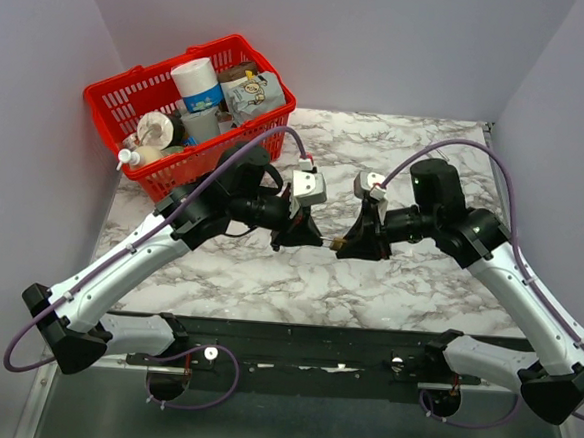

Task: Lock with the key
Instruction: Lock the lock.

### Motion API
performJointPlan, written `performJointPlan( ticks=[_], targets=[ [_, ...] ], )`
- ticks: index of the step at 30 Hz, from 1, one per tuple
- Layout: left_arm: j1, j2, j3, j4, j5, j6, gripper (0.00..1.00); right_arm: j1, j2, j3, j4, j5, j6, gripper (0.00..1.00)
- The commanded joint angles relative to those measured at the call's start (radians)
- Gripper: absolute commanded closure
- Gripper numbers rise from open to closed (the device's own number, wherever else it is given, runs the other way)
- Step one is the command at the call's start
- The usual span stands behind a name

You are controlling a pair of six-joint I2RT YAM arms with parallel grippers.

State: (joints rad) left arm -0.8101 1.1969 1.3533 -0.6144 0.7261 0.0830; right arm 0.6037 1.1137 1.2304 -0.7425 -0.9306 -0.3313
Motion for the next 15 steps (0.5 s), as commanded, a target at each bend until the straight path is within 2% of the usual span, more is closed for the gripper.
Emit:
performJointPlan(
  ticks=[1,7,8,11,12,14,15],
  targets=[
    [-0.002,0.035,0.064,0.061,-0.011,0.135,1.00,0.047,-0.008,-0.049,0.131,-0.008,-0.031,0.99],
    [0.011,0.039,0.102,0.061,-0.043,0.138,1.00,0.047,-0.006,-0.083,0.130,0.051,-0.025,0.99],
    [0.014,0.038,0.101,0.065,-0.054,0.118,0.93,0.047,-0.006,-0.082,0.159,0.076,0.027,0.99],
    [0.040,0.024,0.087,0.108,-0.106,0.011,0.61,0.038,-0.011,-0.069,0.202,0.165,0.101,0.99],
    [0.086,0.018,0.081,0.145,-0.116,-0.071,0.46,0.033,-0.018,-0.071,0.224,0.182,0.124,0.99],
    [0.159,-0.008,0.052,0.194,-0.082,-0.161,0.32,0.018,-0.038,-0.106,0.314,0.248,0.188,0.99],
    [0.234,-0.017,0.038,0.261,-0.073,-0.213,0.22,0.013,-0.063,-0.121,0.346,0.265,0.204,0.99]
  ],
)
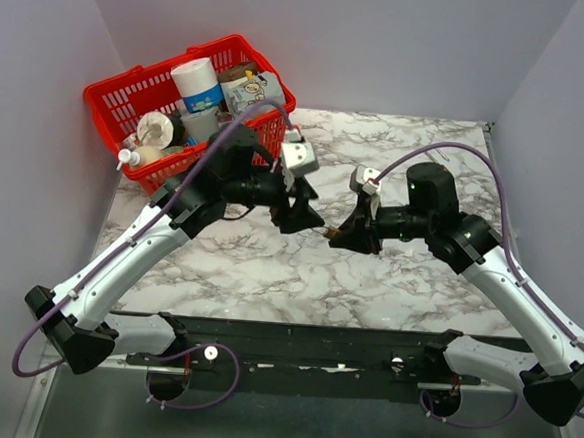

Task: Lock with the key
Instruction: Lock the lock.

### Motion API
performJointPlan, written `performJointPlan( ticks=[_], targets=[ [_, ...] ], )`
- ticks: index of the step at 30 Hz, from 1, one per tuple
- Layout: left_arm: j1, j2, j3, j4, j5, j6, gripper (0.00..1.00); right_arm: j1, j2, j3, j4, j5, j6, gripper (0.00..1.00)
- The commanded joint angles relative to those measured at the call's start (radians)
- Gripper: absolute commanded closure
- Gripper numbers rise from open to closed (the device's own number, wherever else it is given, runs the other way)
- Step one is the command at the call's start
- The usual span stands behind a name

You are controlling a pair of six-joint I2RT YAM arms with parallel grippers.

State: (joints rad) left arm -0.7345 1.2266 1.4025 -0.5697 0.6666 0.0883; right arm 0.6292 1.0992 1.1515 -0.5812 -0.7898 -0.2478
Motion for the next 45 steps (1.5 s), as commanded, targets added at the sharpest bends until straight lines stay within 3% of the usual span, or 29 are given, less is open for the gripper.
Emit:
performJointPlan(
  ticks=[1,4,8,10,14,18,21,25,30,37,39,45],
  targets=[
    [0.197,-0.067,-0.040,0.252,-0.016,-0.319,0.17,-0.014,-0.059,-0.058,0.219,0.173,0.136,0.99],
    [0.291,-0.075,-0.043,0.300,-0.110,-0.459,0.01,-0.016,-0.093,-0.108,0.348,0.271,0.214,0.99],
    [0.331,-0.050,-0.037,0.321,-0.128,-0.753,0.01,-0.016,-0.139,-0.153,0.556,0.400,0.335,0.99],
    [0.331,-0.015,-0.014,0.327,-0.056,-0.820,0.01,-0.016,-0.163,-0.165,0.613,0.452,0.363,0.99],
    [0.307,-0.047,-0.109,0.565,-0.081,-1.008,0.01,-0.016,-0.183,-0.157,0.644,0.521,0.412,0.99],
    [0.161,-0.009,-0.074,0.532,-0.194,-0.987,0.01,-0.016,-0.214,-0.196,0.673,0.528,0.420,0.99],
    [0.106,0.019,-0.053,0.504,-0.280,-0.984,0.01,-0.014,-0.219,-0.210,0.672,0.546,0.420,0.99],
    [0.078,0.068,-0.062,0.511,-0.294,-1.071,0.01,-0.014,-0.214,-0.208,0.661,0.546,0.417,0.99],
    [0.017,0.086,-0.069,0.557,-0.305,-1.065,0.16,-0.014,-0.202,-0.208,0.656,0.537,0.418,0.99],
    [-0.008,0.108,-0.068,0.577,-0.314,-1.102,0.26,-0.005,-0.196,-0.216,0.650,0.547,0.403,0.99],
    [-0.019,0.112,-0.071,0.597,-0.309,-1.107,0.34,-0.002,-0.199,-0.217,0.647,0.557,0.401,0.99],
    [-0.040,0.119,-0.097,0.625,-0.318,-1.136,0.37,0.004,-0.196,-0.225,0.649,0.586,0.386,0.99]
  ],
)
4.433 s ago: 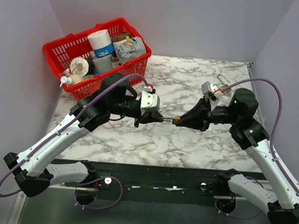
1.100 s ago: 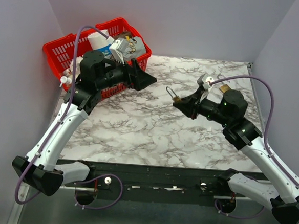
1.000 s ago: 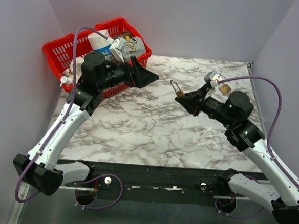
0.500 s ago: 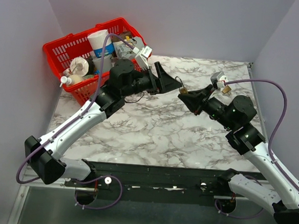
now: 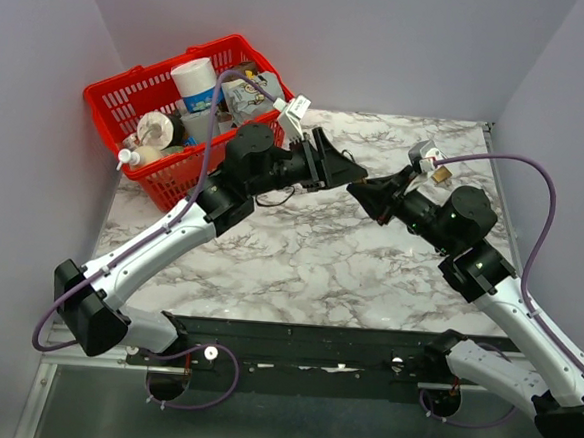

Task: Lock with the key
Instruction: Lock the lock.

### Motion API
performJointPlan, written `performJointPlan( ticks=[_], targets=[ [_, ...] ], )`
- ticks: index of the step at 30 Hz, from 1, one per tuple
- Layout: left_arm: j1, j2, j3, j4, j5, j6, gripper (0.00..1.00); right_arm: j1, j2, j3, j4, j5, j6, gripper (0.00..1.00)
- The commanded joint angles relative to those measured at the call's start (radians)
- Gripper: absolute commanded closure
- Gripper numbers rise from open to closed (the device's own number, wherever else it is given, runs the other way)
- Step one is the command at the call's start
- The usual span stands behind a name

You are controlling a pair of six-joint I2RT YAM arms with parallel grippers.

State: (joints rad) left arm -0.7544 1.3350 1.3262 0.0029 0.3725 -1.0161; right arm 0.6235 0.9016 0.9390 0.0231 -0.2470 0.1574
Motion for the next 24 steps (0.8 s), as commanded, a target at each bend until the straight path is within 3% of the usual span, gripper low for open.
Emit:
performJointPlan(
  ticks=[1,6,11,24],
  targets=[
    [-0.025,0.013,-0.019,0.051,-0.026,-0.035,0.37,0.010,0.003,-0.012,0.043,0.045,-0.018,0.99],
    [-0.029,0.027,-0.013,0.036,-0.038,-0.049,0.38,0.015,0.010,-0.009,0.046,0.055,-0.018,0.99],
    [-0.034,0.035,-0.013,0.022,-0.050,-0.045,0.46,0.021,0.014,-0.011,0.040,0.090,-0.036,0.99],
    [-0.063,0.055,-0.015,-0.067,-0.109,-0.004,0.48,0.045,0.031,-0.011,0.021,0.170,-0.099,0.99]
  ],
)
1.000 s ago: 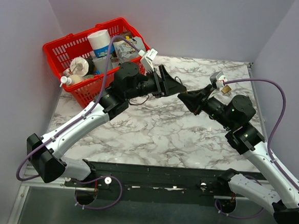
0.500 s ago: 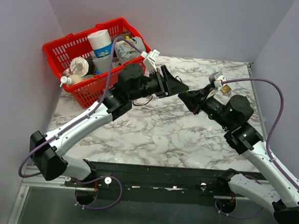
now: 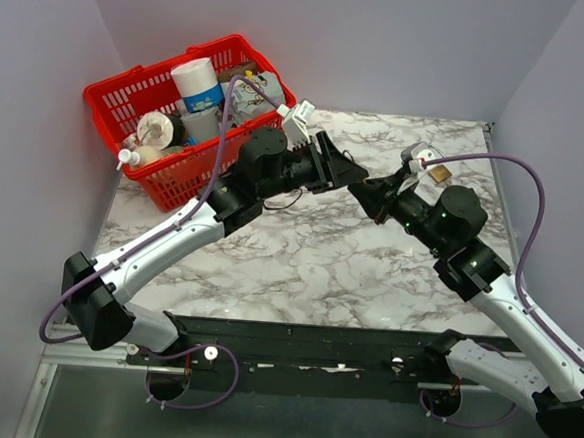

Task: Lock with the key
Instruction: Lock the lock.

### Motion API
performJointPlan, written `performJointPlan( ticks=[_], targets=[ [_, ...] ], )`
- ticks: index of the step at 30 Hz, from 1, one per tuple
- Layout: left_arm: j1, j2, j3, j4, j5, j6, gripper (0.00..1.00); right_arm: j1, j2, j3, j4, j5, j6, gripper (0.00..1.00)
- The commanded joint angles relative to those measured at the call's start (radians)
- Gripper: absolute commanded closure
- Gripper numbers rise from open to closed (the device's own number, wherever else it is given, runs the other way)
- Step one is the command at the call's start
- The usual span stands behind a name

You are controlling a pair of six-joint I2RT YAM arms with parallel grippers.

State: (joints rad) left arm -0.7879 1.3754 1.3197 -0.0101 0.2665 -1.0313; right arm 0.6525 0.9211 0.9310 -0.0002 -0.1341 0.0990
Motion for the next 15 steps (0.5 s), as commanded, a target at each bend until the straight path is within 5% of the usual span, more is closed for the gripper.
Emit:
performJointPlan(
  ticks=[1,13,15],
  targets=[
    [-0.030,0.016,-0.010,-0.056,-0.004,0.013,0.48,0.018,0.012,-0.004,0.043,0.070,-0.045,0.99],
    [-0.042,0.034,-0.002,-0.082,-0.015,0.011,0.54,0.047,0.028,-0.012,0.035,0.129,-0.133,0.99],
    [-0.042,0.033,-0.010,-0.079,-0.004,0.011,0.73,0.047,0.027,-0.008,0.020,0.119,-0.127,0.99]
  ],
)
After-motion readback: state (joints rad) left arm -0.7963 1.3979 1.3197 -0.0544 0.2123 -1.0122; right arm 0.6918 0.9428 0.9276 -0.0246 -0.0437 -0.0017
